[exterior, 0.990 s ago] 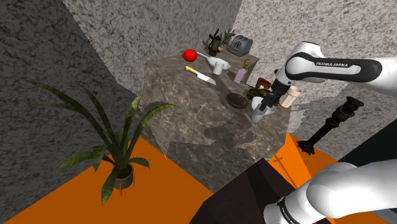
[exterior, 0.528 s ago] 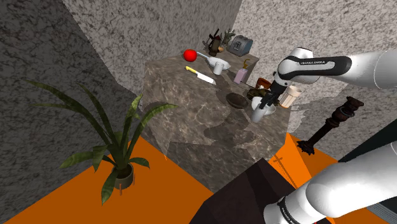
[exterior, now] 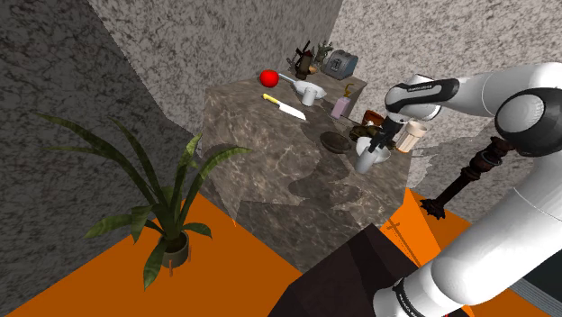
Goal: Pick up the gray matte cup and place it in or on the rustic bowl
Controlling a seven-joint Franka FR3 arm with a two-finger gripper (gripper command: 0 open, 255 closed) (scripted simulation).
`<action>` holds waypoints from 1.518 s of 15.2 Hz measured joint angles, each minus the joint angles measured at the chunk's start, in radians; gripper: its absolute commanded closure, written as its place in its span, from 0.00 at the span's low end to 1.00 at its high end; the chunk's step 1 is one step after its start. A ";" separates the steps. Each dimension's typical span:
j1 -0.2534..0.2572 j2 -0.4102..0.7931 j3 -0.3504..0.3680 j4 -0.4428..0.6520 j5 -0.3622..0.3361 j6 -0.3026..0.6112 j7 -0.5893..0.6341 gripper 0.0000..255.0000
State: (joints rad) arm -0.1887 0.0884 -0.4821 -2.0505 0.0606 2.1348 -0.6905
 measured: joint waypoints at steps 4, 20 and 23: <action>-0.012 0.048 -0.003 0.001 0.028 0.042 -0.031 0.00; -0.017 0.085 0.002 -0.021 0.052 0.096 -0.047 1.00; -0.017 0.085 0.002 -0.021 0.052 0.096 -0.047 1.00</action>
State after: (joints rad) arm -0.2060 0.1733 -0.4800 -2.0715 0.1129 2.2311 -0.7377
